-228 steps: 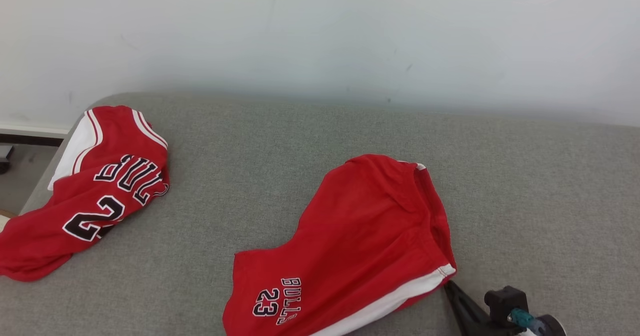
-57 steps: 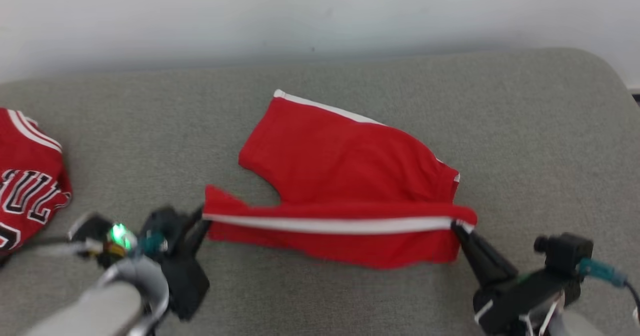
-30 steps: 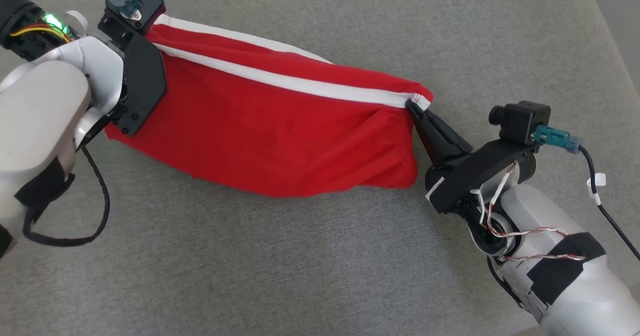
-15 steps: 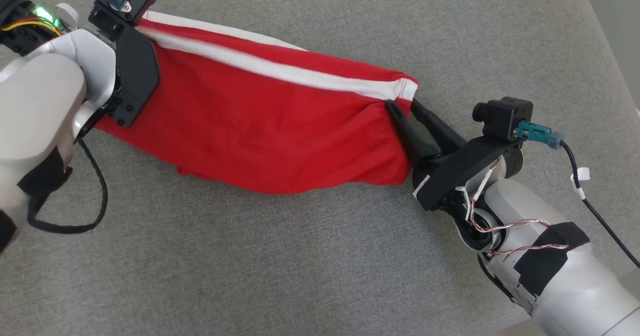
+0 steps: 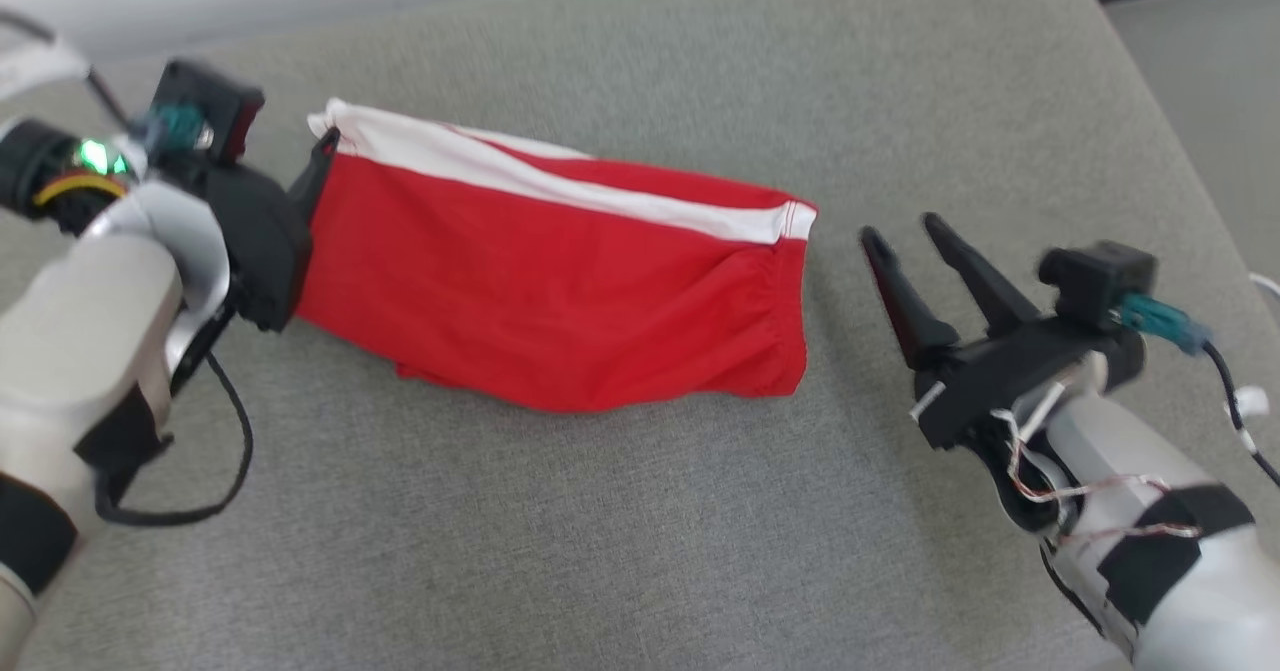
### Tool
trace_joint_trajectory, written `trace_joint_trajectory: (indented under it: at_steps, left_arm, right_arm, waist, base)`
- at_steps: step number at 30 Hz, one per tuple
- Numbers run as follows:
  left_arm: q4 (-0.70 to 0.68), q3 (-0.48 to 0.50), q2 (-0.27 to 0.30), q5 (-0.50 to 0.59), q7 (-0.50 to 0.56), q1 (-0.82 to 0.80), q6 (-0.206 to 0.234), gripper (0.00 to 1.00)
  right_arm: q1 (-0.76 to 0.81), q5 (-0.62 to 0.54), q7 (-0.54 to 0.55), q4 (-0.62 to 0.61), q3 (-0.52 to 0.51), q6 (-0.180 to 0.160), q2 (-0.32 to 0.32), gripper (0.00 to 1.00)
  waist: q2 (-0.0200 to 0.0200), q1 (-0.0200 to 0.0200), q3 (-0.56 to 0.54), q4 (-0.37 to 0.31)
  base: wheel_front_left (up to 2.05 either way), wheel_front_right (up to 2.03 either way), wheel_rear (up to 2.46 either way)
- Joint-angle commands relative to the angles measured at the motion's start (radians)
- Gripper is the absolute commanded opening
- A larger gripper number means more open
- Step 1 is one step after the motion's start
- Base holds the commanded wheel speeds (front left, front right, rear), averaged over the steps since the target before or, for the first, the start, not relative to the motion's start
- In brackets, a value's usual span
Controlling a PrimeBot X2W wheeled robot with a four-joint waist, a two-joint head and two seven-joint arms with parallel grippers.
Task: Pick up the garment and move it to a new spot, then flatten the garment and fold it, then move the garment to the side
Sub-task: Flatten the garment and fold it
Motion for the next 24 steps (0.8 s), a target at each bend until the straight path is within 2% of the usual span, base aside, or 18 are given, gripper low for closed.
trace_joint_trajectory:
  at_steps: [1,4,8,14,20,24]
  left_arm:
    - [0.008,0.014,-0.006,-0.006,-0.049,0.034,0.014,1.0]
    - [0.014,0.032,-0.01,-0.018,-0.135,0.083,0.031,1.0]
    - [0.01,0.057,-0.015,-0.029,-0.185,0.133,0.05,1.0]
    - [-0.027,0.101,-0.018,-0.029,-0.204,0.199,0.087,1.0]
    - [-0.02,0.109,-0.026,-0.035,-0.205,0.258,0.082,1.0]
    - [0.017,0.105,-0.051,-0.046,-0.19,0.267,0.078,1.0]
  right_arm:
    - [0.043,-0.01,-0.007,-0.003,-0.025,-0.002,0.007,1.0]
    - [0.082,-0.087,-0.009,-0.027,-0.119,-0.002,0.004,1.0]
    - [0.17,-0.197,-0.007,-0.077,-0.237,-0.002,0.036,1.0]
    - [0.286,-0.336,-0.008,-0.144,-0.388,-0.002,0.101,1.0]
    - [0.409,-0.45,-0.008,-0.2,-0.535,-0.002,0.186,1.0]
    - [0.468,-0.495,-0.008,-0.209,-0.572,-0.002,0.222,1.0]
  waist:
    - [0.0,0.0001,-0.063,0.014]
    - [0.0,0.0001,-0.083,0.02]
    - [0.0,0.0001,-0.089,0.025]
    - [0.0,0.0001,-0.086,0.023]
    - [0.0,0.0001,-0.083,0.018]
    - [0.0,0.0001,-0.078,0.012]
  base:
    - [0.0,0.0,0.0]
    - [0.0,0.0,0.0]
    - [0.0,0.0,0.0]
    - [0.0,0.0,0.0]
    - [0.0,0.0,0.0]
    - [0.0,0.0,0.0]
